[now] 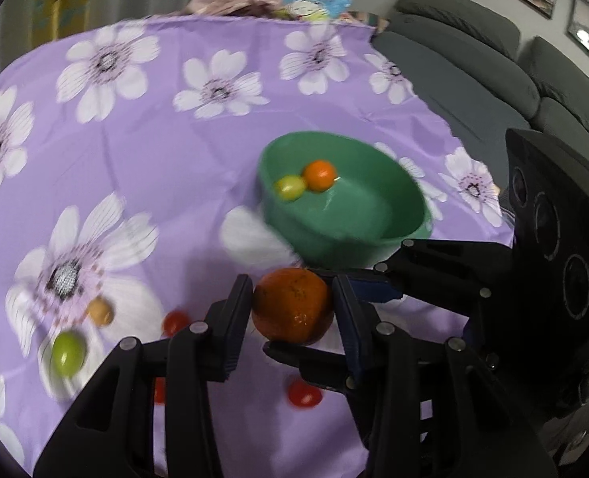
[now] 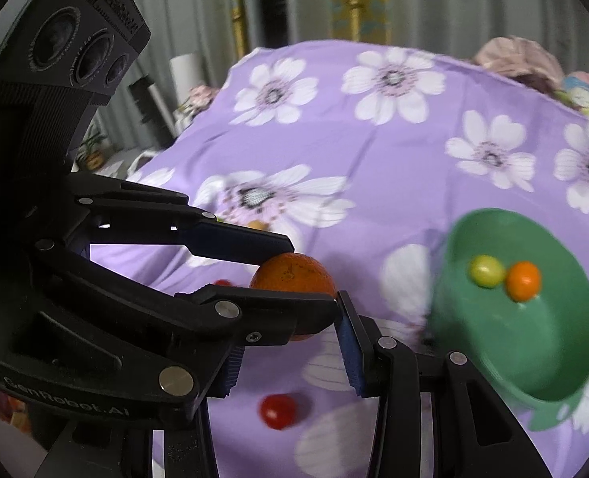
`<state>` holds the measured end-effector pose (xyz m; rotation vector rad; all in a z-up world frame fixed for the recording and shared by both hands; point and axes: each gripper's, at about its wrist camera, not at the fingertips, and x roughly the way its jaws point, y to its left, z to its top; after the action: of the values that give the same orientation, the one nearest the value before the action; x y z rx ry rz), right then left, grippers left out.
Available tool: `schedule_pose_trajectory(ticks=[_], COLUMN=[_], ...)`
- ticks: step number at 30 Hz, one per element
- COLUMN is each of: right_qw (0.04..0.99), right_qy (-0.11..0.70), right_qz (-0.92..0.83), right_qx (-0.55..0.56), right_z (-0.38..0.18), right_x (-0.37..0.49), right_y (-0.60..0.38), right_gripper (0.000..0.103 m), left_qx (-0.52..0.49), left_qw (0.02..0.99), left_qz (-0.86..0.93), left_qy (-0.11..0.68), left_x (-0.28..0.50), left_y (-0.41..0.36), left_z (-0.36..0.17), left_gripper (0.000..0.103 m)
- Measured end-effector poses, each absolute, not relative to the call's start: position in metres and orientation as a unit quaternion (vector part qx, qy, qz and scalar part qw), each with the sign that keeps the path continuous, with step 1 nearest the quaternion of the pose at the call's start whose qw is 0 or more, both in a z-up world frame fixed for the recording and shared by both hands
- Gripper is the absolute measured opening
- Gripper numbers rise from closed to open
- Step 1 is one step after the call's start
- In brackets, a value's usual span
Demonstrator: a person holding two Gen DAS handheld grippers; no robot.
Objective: Organize fruits
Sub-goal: 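Carry the large orange over the green bowl and open the right tool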
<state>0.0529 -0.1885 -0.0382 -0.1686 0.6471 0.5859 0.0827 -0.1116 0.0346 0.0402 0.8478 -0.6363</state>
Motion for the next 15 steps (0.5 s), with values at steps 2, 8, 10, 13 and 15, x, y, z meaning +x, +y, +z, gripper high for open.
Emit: schedule_pose_trajectory(ticks=[2,8,10,13,15], right_qw=[0.913,0.932,0.938,0.941,0.941], right_qy=[0.303,0.283,0.278,0.28,0.288], right_qz=[0.265,0.22,0.203,0.186,0.177], right_qx=[-0.073,-0.047,-0.039,-0.028,-0.02], right_z=[-0.035,-0.025,-0.022,-0.023,-0.028], right_x=[0.055,0.064,0.066,0.07,0.075], right_y=[-0.204,-0.243,-0.256,-0.269,-0.279], right_gripper=[0.043,0.043,0.043,0.043,0.043], left_qx=[0.029,0.046,0.053,0.064,0.065], left_qw=[0.862,0.855,0.852,0.847,0.843], left_qz=[-0.314,-0.353,-0.362,-0.372,-0.377], left_qy=[0.396,0.378,0.375,0.373,0.378], left_x=[0.086,0.105,0.109,0.116,0.12], left_y=[-0.125,-0.166,-0.18,-0.196,-0.204], left_z=[0.039,0.051,0.053,0.049,0.043], left_gripper=[0.041,0.041,0.041,0.041,0.041])
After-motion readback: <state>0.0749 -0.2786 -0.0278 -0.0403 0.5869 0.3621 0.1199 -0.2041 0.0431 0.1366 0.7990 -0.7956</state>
